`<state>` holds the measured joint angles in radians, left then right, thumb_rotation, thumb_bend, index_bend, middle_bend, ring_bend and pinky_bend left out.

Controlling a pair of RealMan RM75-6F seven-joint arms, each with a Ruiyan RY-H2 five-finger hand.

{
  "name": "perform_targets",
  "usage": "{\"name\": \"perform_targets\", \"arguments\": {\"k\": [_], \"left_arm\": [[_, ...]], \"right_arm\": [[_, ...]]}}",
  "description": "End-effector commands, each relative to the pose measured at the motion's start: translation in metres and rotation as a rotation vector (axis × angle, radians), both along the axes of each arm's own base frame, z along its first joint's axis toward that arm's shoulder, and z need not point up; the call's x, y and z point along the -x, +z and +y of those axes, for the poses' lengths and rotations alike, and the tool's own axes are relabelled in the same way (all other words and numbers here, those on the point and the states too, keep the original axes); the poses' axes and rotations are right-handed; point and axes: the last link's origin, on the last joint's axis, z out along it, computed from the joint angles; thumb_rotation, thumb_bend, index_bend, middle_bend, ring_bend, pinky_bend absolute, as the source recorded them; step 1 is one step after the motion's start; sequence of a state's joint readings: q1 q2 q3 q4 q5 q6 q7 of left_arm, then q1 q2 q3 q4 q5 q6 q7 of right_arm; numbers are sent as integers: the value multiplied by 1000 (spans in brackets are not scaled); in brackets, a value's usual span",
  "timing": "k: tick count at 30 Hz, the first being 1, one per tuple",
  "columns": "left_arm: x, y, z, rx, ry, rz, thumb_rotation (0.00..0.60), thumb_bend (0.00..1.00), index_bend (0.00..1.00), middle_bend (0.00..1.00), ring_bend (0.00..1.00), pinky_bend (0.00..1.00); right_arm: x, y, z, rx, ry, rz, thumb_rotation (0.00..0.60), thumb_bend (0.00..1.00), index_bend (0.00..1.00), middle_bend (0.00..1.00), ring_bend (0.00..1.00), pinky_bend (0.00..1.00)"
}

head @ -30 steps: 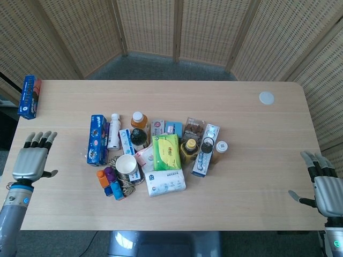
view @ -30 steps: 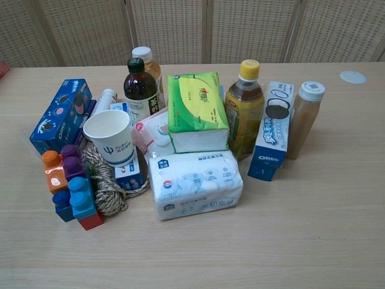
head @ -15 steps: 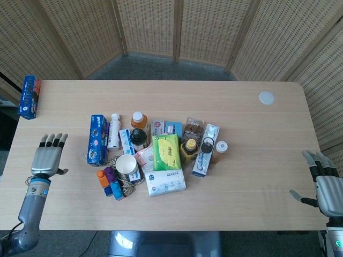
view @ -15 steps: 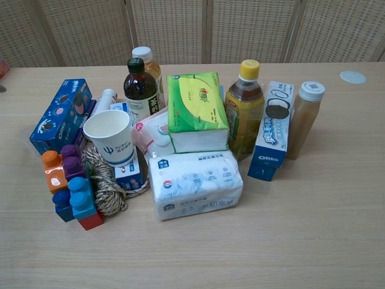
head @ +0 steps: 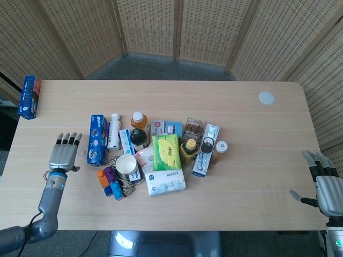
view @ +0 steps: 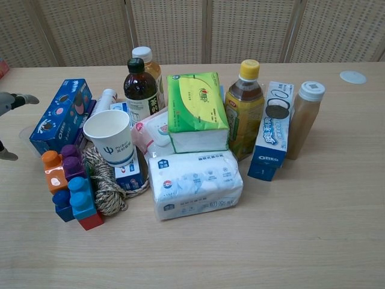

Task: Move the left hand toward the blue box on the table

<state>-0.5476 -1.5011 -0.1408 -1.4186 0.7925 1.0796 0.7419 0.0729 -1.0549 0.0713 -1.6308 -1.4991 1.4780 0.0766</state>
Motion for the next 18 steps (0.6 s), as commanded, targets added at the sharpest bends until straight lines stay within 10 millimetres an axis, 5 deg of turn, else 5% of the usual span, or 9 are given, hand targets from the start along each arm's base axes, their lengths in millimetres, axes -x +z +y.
{"name": "perform_targets", "arguments": {"k": [1,14,18], "left_arm": [[0,-8,2,15,3,12,600,0,21,0,0,0],[5,-35,7,31,10,33,600,0,43,0,0,7],[6,-39,8,25,6,30,600,0,76,5,66,109]], "right_arm": [[0,0,0,-1,-1,0,600,0,0,0,0,0],[2,0,-1,-5,-4,-5,600,0,0,0,0,0],[2,-1,-1,-6,-5,-4,600,0,0,0,0,0]]}}
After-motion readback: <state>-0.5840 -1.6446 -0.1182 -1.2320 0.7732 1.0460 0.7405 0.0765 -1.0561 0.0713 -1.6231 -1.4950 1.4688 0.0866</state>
